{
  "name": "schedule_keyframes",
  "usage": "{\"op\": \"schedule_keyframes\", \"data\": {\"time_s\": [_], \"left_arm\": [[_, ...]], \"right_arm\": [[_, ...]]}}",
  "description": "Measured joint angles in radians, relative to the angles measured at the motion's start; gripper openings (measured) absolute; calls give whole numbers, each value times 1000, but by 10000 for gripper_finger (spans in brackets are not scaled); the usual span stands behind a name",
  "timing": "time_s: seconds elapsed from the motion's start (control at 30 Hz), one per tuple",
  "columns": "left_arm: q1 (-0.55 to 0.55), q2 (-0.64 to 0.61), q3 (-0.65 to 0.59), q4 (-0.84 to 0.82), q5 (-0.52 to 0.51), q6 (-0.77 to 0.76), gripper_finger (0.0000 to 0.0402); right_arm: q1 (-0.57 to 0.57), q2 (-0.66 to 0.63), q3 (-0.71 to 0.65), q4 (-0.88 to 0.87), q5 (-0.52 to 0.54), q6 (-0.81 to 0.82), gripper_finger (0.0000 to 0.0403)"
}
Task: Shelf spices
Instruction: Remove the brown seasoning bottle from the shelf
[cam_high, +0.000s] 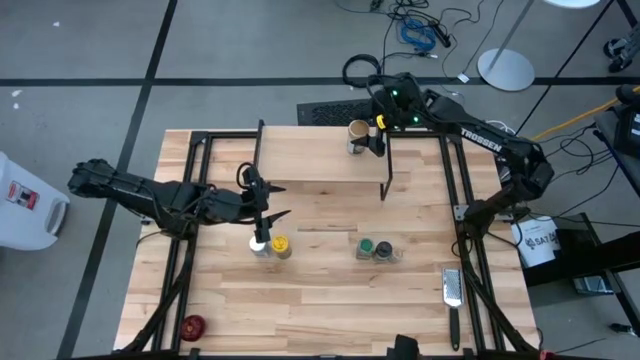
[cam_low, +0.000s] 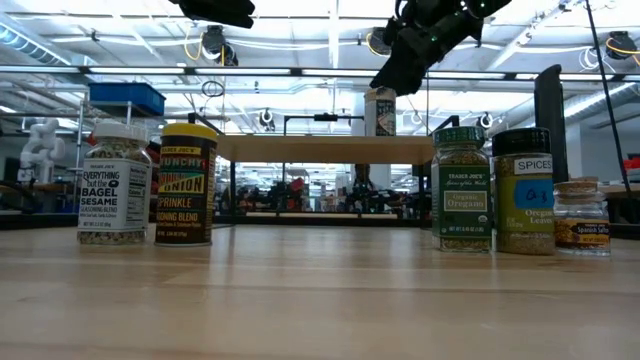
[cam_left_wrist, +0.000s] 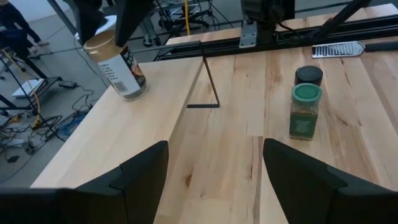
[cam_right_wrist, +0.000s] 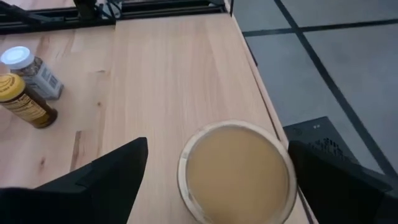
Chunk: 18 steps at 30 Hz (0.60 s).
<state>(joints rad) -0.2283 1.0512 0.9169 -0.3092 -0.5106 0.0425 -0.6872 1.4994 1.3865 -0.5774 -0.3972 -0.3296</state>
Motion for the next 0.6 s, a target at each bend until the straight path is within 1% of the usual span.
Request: {"op": "schedule_keyframes", "data": {"time_s": [0.17, 0.43, 0.6], "left_arm": [[0, 0, 0, 0, 0, 0, 272], [0, 0, 0, 0, 0, 0, 272], [0, 0, 0, 0, 0, 0, 272]], "right_arm": [[0, 9, 0, -4, 1, -5, 365], [0, 10, 0, -25, 3, 8, 316], [0, 18, -1, -39, 6, 36, 312]]}}
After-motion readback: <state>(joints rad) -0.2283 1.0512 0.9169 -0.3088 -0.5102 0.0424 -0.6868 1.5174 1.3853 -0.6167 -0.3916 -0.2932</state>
